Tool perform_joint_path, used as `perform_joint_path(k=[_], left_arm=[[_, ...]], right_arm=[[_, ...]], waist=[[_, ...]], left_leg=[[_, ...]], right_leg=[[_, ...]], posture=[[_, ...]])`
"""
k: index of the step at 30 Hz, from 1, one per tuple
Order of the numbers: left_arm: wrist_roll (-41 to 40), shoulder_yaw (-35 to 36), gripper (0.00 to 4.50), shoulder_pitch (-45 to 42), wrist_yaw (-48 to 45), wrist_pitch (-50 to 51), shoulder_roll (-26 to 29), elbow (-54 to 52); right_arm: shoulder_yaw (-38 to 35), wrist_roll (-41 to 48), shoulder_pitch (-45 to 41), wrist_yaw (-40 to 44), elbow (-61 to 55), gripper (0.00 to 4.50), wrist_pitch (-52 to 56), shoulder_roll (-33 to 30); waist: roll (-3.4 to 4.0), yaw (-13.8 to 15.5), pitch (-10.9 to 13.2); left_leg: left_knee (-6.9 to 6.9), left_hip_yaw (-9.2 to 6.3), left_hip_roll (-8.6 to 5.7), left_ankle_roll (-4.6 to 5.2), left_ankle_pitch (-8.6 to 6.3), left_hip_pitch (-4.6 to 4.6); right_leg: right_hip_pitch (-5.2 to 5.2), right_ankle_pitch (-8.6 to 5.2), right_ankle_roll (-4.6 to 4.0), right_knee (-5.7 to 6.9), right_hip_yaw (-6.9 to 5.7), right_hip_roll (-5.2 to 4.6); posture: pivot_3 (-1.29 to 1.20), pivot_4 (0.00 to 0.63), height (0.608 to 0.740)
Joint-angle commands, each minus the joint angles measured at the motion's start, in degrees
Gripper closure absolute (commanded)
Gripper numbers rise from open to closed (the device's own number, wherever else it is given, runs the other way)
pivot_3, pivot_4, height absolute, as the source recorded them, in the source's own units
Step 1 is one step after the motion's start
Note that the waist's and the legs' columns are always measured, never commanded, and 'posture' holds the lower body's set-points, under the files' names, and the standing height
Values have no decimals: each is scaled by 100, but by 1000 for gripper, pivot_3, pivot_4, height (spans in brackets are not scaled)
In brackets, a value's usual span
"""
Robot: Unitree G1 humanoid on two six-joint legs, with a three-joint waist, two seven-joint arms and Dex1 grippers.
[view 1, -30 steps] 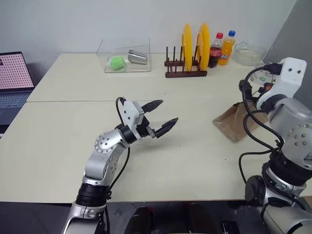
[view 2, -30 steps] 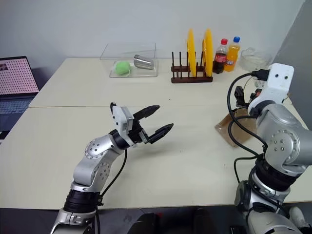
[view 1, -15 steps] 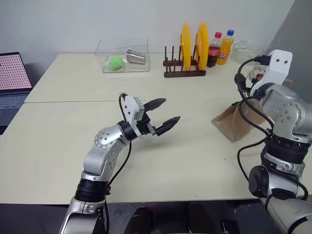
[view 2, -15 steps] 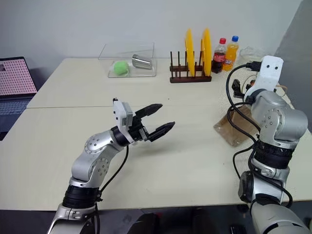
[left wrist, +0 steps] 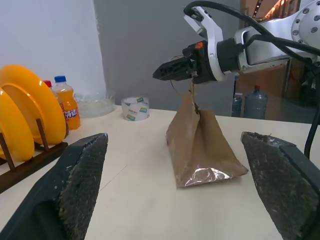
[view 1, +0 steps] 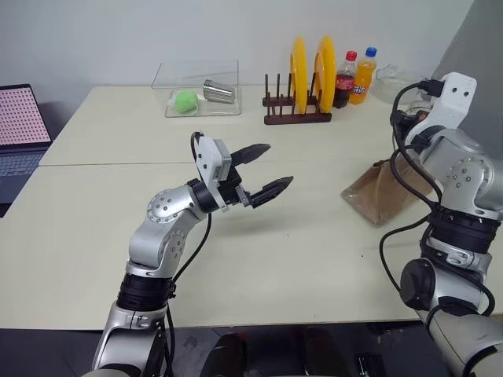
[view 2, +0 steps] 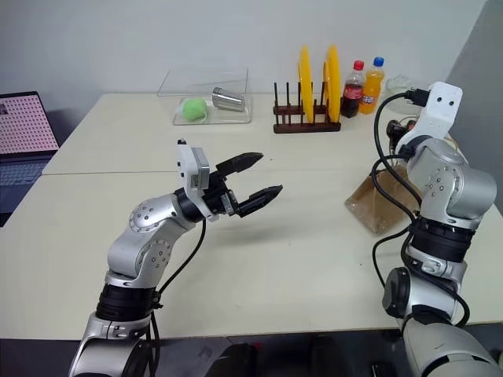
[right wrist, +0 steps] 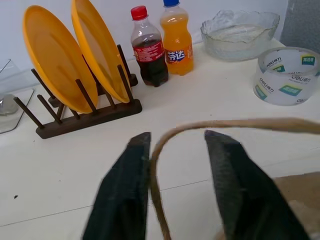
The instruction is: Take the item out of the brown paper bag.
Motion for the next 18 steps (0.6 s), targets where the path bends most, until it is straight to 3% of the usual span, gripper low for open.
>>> perform_joint_path(k=[1,7,13,18], left_arm=[[-89,55,0,-61,-71,21,67,-113],[-159,77,0,9,-225,242,229,-162],[-248,133,0,65,-388,428,446,-165],[-259,158,0,59,-392,459,486,-171]], right_arm=[[-107,252,-229,162,-292,3627,199,-186],[46,588,-384,644,-215,4013,655,-548],[812,1023,-534,1894,-135,4088,882,-1163],[1096,1058,-693,2240,1,4090,811,-1331]], waist=[[0,-8,0],[12,-19,9],[14,-41,16],[13,-43,17]], left_leg=[[0,0,0,0,0,0],[-1,1,0,0,0,-1],[-10,3,1,0,0,-2],[-12,5,2,0,0,-2]], right_leg=[[0,0,0,0,0,0],[-1,0,0,0,1,0],[-4,0,0,-5,1,0],[-5,0,0,-7,2,0]], posture=[[0,150,740],[0,150,740],[0,150,740],[0,150,740]])
